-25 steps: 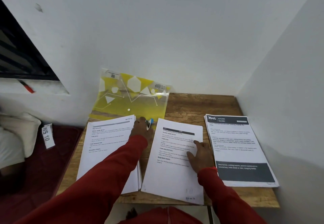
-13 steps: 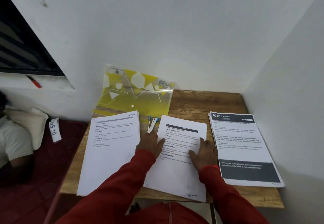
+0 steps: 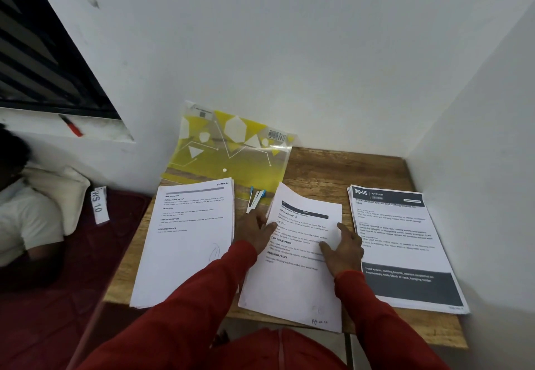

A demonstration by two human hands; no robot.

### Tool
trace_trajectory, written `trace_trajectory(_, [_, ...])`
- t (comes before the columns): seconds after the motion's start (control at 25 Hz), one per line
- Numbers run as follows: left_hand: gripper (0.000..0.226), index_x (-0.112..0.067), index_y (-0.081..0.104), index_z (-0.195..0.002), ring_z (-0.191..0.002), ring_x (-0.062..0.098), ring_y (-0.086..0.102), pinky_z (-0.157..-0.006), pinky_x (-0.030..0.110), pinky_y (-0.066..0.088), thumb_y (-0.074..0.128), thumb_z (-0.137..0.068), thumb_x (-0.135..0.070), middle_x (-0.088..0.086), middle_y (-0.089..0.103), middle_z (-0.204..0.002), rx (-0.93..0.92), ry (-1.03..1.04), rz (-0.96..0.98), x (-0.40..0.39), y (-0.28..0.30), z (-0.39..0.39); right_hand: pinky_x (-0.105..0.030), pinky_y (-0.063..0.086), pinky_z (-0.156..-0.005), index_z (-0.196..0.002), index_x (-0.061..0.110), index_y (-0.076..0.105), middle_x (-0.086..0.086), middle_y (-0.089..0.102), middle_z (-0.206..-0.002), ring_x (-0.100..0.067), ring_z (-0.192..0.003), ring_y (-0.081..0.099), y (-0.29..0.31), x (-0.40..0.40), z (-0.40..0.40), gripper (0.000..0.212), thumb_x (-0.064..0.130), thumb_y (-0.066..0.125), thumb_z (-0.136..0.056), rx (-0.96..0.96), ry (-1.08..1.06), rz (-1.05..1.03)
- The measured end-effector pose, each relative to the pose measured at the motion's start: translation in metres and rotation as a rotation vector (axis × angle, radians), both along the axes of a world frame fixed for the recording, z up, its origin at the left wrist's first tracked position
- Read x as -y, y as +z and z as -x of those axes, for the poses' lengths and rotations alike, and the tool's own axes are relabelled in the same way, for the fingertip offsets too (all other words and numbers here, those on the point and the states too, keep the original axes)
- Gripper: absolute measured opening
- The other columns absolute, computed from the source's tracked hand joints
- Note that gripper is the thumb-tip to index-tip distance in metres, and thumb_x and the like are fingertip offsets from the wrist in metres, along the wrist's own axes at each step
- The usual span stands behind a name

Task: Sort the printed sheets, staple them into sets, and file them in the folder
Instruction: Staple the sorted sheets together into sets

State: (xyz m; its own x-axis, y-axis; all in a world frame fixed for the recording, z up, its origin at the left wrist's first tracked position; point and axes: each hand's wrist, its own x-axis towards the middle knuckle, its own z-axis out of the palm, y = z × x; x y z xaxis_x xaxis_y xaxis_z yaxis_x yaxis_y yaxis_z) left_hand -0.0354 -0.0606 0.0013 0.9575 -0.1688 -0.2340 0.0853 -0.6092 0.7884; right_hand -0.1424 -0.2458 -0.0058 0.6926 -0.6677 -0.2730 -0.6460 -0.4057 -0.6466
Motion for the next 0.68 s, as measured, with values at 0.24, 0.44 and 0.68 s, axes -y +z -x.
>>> trace_trajectory(0.24, [0.020, -0.021, 0.047, -0.089, -0.094, 0.024, 0.064, -0.079, 0.035, 0.056, 0.065, -0.089, -0.013, 0.005, 0.064, -0.099, -0.051, 0.010, 0.251, 0.004, 0.004, 0.009, -0.042, 0.037, -0.107, -0.133, 0.014, 0.051, -0.016, 0.052, -0.125, -0.035, -0.123, 0.045, 0.007, 0.005, -0.003, 0.062, 0.020, 0.076, -0.076, 0.079, -0.050, -0.077])
trace_trajectory(0.44, [0.021, -0.013, 0.048, -0.101, -0.096, 0.013, 0.064, -0.073, 0.016, 0.053, 0.061, -0.090, -0.001, -0.001, 0.064, -0.107, 0.011, 0.072, 0.489, 0.000, 0.028, 0.008, -0.030, 0.051, -0.082, -0.122, 0.026, 0.048, 0.004, 0.062, -0.103, -0.015, -0.095, 0.062, 0.014, 0.010, -0.003, 0.052, 0.024, 0.077, -0.080, 0.308, -0.138, -0.358])
trace_trajectory(0.68, [0.037, -0.031, 0.047, -0.123, -0.098, 0.019, 0.067, -0.086, 0.036, 0.056, 0.063, -0.092, -0.017, 0.004, 0.069, -0.110, -0.117, 0.233, 0.588, -0.029, 0.038, -0.009, -0.022, 0.054, -0.072, -0.103, 0.016, 0.061, -0.006, 0.071, -0.099, -0.012, -0.083, 0.066, 0.026, -0.005, -0.017, 0.016, 0.007, 0.065, -0.089, 0.438, -0.103, -0.516])
